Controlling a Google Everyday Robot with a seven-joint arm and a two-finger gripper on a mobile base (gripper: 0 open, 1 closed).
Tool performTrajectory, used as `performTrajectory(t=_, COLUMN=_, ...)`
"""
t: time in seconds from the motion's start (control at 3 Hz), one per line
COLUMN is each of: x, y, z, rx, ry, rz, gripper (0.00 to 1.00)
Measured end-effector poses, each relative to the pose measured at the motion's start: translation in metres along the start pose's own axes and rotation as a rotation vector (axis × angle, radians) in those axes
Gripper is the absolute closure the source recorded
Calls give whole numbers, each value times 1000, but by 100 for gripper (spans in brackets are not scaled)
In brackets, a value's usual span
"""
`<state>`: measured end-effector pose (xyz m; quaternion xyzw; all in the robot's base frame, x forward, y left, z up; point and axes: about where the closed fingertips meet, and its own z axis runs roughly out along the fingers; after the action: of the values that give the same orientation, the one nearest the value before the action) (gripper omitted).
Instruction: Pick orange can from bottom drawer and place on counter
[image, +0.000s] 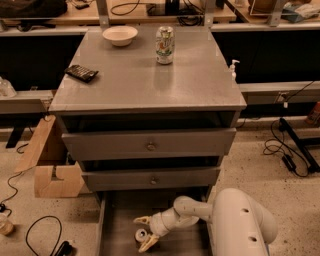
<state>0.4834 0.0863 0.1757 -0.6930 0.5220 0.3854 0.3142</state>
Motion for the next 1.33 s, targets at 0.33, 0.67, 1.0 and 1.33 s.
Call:
performTrajectory(t=0.33, x=2, y=12, z=11, rx=-22, ry=-21, rz=-3, gripper=49)
performTrajectory(t=0.67, x=-14, y=28, z=17, rx=-30, ry=-83, rz=13, gripper=72)
performTrajectory(t=1.0, x=-57, y=36, z=-1, rx=-28, ry=-178, rz=38, gripper=96)
performTrajectory(t=1.33, x=-126, y=41, z=-62, rx=-9, ry=-288, rz=85, gripper=100)
